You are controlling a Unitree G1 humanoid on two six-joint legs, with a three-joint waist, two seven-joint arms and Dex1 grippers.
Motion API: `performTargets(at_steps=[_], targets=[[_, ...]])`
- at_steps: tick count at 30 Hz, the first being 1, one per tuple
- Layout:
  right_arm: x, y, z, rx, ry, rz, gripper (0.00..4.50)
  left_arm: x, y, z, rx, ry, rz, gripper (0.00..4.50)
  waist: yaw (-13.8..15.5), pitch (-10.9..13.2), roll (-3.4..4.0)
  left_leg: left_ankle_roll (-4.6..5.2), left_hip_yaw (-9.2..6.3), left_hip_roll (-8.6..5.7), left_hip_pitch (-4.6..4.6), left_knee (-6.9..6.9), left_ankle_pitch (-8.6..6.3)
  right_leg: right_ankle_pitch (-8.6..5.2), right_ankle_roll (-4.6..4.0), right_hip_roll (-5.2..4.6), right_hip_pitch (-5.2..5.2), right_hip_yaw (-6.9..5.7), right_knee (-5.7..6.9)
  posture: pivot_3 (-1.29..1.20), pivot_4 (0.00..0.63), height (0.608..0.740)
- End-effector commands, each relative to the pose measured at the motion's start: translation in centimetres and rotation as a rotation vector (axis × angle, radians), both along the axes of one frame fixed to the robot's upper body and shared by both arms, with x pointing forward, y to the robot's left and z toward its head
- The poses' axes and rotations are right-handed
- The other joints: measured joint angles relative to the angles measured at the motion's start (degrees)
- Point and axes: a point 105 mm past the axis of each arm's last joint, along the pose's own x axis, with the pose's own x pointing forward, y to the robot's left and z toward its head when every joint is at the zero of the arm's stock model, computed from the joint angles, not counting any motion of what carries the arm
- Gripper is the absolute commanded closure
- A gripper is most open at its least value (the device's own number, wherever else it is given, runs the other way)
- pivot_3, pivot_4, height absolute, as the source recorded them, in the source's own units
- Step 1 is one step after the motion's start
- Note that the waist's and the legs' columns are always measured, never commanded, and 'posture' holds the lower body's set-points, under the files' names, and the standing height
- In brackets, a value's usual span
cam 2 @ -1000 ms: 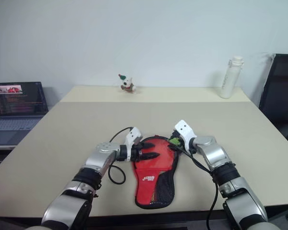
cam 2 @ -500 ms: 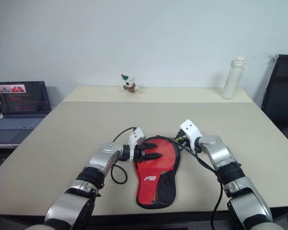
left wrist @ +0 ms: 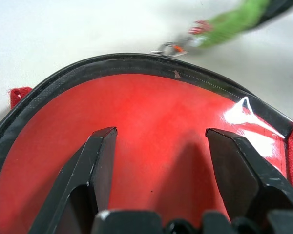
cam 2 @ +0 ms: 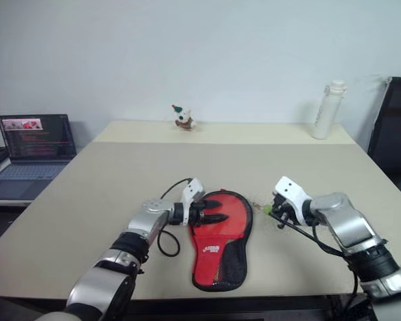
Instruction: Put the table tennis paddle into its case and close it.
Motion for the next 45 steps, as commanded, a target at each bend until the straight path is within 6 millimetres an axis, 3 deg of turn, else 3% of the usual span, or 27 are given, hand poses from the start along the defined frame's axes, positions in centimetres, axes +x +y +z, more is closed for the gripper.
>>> performTargets(at_steps=[1,5,15,33,39,43,45], targets=[[-3.2,1.0,0.7,-0.007,0.031,0.132,4.46,-0.4,-0.1,-2.4,0.044,0.077,0.022,1.34,0.2,0.0,0.0,0.03,-0.03,-0.01,0.0,0.0,-0.02,-0.01,0.01,0.0,0.01,-0.02,0.0,0.0,0.15,0.74],[-5.8,1.5,-0.1,-0.018,0.096,0.2,4.46,-0.3,-0.4,-2.4,0.043,0.076,0.023,1.34,0.5,0.0,-0.01,0.08,-0.09,-0.02,0.0,0.06,-0.05,-0.02,0.05,0.0,0.08,-0.05,-0.03,0.0,0.15,0.74],[-10.3,1.5,-1.5,-0.03,0.23,0.294,4.46,0.0,-1.2,-2.5,0.037,0.07,0.039,1.34,0.9,0.0,-0.02,0.13,-0.42,-0.07,0.07,0.13,-0.08,-0.08,0.15,0.0,0.33,-0.23,-0.1,0.0,0.15,0.74],[-18.9,2.7,-1.5,0.113,0.555,0.467,4.46,0.0,-1.9,-2.4,0.039,0.065,0.035,1.34,1.1,0.0,-0.04,0.25,-1.01,-0.14,0.04,0.13,-0.16,-0.11,0.24,-0.01,0.8,-0.72,-0.59,0.0,0.15,0.74],[-20.5,3.5,-1.4,0.147,0.587,0.505,4.46,0.1,-2.2,-2.3,0.033,0.061,0.043,1.34,1.1,0.0,-0.04,0.27,-1.1,-0.15,0.01,0.12,-0.18,-0.13,0.3,-0.01,0.88,-0.81,-0.72,0.0,0.15,0.74],[-19.3,3.1,-1.6,0.122,0.533,0.452,4.46,0.1,-2.6,-1.9,0.016,0.053,0.034,1.34,1.1,0.0,-0.04,0.3,-1.11,-0.15,-0.04,0.1,-0.2,-0.12,0.34,-0.01,0.91,-0.85,-0.9,0.0,0.15,0.74],[-18.6,2.9,-1.2,0.134,0.512,0.431,3.97,0.1,-2.5,-1.7,0.01,0.047,0.034,1.34,1.1,0.0,-0.04,0.31,-1.11,-0.15,-0.05,0.09,-0.21,-0.12,0.34,-0.01,0.91,-0.85,-0.94,0.0,0.15,0.74]])
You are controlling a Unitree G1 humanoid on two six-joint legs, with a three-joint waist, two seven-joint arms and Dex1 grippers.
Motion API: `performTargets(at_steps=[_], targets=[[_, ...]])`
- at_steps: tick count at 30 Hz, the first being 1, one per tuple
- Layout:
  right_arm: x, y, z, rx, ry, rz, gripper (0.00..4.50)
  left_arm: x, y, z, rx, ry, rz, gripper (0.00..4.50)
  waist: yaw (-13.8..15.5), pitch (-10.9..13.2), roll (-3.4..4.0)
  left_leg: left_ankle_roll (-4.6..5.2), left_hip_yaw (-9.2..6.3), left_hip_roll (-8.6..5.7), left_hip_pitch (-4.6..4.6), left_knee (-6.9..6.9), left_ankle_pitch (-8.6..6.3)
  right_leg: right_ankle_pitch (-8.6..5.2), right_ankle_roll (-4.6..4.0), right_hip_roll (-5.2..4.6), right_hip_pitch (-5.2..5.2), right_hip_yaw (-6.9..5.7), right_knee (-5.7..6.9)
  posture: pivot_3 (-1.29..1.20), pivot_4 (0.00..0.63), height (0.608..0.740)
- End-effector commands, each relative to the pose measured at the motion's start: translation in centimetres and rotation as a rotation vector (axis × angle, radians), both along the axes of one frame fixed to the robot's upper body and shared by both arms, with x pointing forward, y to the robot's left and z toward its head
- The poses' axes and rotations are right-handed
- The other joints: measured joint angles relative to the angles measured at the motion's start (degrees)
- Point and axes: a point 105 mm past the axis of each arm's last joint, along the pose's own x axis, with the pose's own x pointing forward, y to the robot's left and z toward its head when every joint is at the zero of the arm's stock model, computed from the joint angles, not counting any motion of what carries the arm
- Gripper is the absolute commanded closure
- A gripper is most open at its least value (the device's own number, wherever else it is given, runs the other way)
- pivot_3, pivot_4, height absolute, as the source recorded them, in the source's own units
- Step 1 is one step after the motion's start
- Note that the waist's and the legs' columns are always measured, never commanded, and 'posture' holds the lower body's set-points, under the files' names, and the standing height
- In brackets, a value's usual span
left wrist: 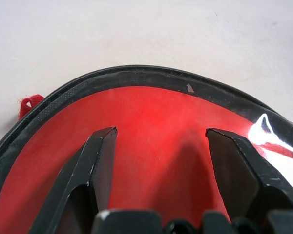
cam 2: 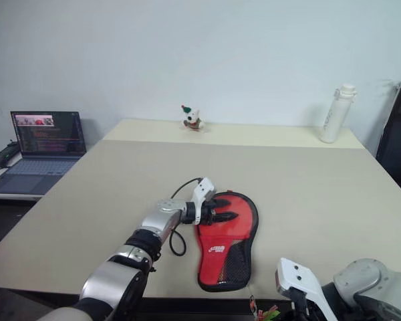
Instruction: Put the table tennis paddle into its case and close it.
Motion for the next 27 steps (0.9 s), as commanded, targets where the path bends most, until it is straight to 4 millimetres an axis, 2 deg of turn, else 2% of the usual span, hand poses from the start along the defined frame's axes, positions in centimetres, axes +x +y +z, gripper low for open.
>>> performTargets(at_steps=[1,3,6,8,12,14,17,19,23,27], targets=[[0.5,0.1,1.1,0.03,-0.037,0.013,3.79,-0.5,0.1,-1.4,0.019,0.048,0.005,1.34,0.0,0.0,0.0,0.0,0.0,0.0,0.0,0.0,0.0,0.01,-0.01,0.0,0.0,0.0,0.0,0.0,0.15,0.74],[1.4,0.1,1.6,0.052,-0.066,-0.008,3.18,-0.5,0.3,-1.0,0.012,0.032,0.0,1.34,-0.1,0.0,0.0,0.0,0.0,0.01,0.0,0.0,0.0,0.01,0.0,0.0,0.0,0.0,0.01,0.0,0.15,0.74],[4.3,0.7,3.5,0.161,-0.122,-0.097,2.19,-0.8,1.8,0.7,0.002,-0.045,-0.038,1.34,-0.6,0.0,-0.04,0.0,0.0,0.03,0.0,-0.01,0.0,0.03,-0.03,0.01,-0.01,0.01,0.0,0.0,0.15,0.74],[6.0,1.1,4.6,0.22,-0.141,-0.14,2.19,-1.3,3.0,1.8,0.0,-0.091,-0.055,1.34,-1.4,0.1,-0.08,-0.02,0.06,0.11,0.02,-0.04,0.0,0.1,-0.14,0.01,-0.06,0.12,0.01,0.0,0.15,0.74],[13.4,1.0,8.4,0.383,-0.362,-0.301,2.19,-3.2,8.9,5.8,-0.051,-0.196,0.031,1.34,-2.8,0.2,-0.14,-0.23,0.2,0.24,0.03,-0.16,0.11,0.18,-0.28,0.0,-0.24,0.29,0.04,0.0,0.15,0.74],[15.2,0.8,9.1,0.429,-0.417,-0.324,2.19,-4.2,10.6,6.7,-0.053,-0.22,0.073,1.34,-2.4,0.2,-0.12,-0.33,0.22,0.24,0.02,-0.27,0.17,0.18,-0.3,0.01,-0.3,0.32,0.05,0.0,0.15,0.74],[17.7,0.4,8.8,0.428,-0.49,-0.324,2.19,-6.7,13.8,8.3,-0.052,-0.267,0.15,1.34,-1.7,0.3,-0.09,-0.35,0.34,0.2,0.02,-0.48,0.18,0.14,-0.26,0.01,-0.31,0.58,-0.1,0.0,0.15,0.74],[18.9,0.2,8.2,0.415,-0.507,-0.308,2.19,-8.3,15.0,9.3,-0.072,-0.278,0.2,1.34,-1.5,0.3,-0.08,-0.35,0.44,0.11,0.02,-0.58,0.17,0.1,-0.19,-0.07,-0.31,0.7,-0.2,0.0,0.15,0.74],[20.8,-0.9,7.2,0.374,-0.521,-0.293,2.19,-11.2,16.1,9.2,-0.054,-0.272,0.289,1.34,-1.2,0.3,-0.08,-0.3,0.53,0.12,0.0,-0.62,0.14,0.1,-0.18,-0.11,-0.29,0.76,-0.34,0.0,0.15,0.74],[22.2,-1.7,6.7,0.332,-0.536,-0.293,2.19,-12.1,16.7,8.8,-0.036,-0.264,0.363,1.34,-1.1,0.3,-0.07,-0.28,0.53,0.14,0.04,-0.65,0.13,0.1,-0.18,-0.09,-0.29,0.78,-0.23,0.0,0.15,0.74]])
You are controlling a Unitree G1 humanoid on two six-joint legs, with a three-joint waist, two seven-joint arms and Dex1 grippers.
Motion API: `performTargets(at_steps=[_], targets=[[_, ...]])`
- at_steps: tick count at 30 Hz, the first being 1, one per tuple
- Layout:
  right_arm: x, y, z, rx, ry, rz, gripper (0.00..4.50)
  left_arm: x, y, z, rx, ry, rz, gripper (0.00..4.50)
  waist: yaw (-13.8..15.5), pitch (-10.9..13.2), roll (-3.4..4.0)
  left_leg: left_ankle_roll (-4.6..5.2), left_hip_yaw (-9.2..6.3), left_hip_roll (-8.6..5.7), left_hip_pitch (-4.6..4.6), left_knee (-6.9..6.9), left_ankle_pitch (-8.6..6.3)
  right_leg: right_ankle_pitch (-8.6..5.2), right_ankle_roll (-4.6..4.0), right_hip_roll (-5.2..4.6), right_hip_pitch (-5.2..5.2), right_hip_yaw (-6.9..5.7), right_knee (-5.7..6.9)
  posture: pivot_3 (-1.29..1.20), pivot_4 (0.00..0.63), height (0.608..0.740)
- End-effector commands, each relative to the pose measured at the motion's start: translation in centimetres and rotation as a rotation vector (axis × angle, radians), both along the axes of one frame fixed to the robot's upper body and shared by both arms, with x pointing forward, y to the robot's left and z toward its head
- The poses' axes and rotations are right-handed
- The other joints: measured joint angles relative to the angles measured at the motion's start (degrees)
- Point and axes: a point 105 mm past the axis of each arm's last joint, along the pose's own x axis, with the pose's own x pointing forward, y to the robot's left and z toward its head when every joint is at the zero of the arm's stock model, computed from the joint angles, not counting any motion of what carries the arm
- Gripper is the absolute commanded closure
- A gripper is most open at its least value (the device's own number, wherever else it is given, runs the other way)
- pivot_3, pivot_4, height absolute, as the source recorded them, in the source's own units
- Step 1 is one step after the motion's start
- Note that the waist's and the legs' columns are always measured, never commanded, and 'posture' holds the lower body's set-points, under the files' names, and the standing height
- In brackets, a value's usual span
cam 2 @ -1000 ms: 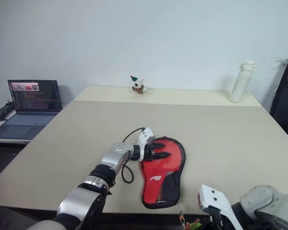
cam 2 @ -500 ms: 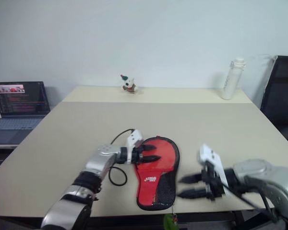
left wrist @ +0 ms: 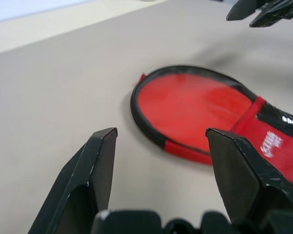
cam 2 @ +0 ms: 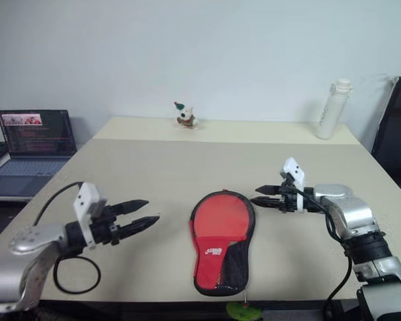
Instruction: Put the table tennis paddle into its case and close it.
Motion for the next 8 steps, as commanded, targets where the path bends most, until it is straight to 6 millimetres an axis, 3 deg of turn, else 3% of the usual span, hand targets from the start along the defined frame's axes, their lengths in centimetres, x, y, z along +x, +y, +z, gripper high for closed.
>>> performTargets(at_steps=[1,8], targets=[[0.9,-0.7,1.1,-0.034,-0.071,0.011,2.19,-0.2,0.0,1.6,0.013,-0.061,0.038,1.34,0.0,0.0,0.0,0.03,-0.04,0.0,0.01,0.0,-0.01,0.0,0.0,0.01,0.0,-0.02,0.05,0.0,0.15,0.74],[-0.7,-0.8,-0.4,-0.133,0.003,0.082,2.19,0.6,-0.3,1.3,0.003,-0.066,0.042,1.34,-0.3,0.0,0.01,0.12,-0.01,0.01,0.08,0.0,-0.07,0.01,-0.01,0.02,0.0,0.02,0.17,0.0,0.15,0.74]])
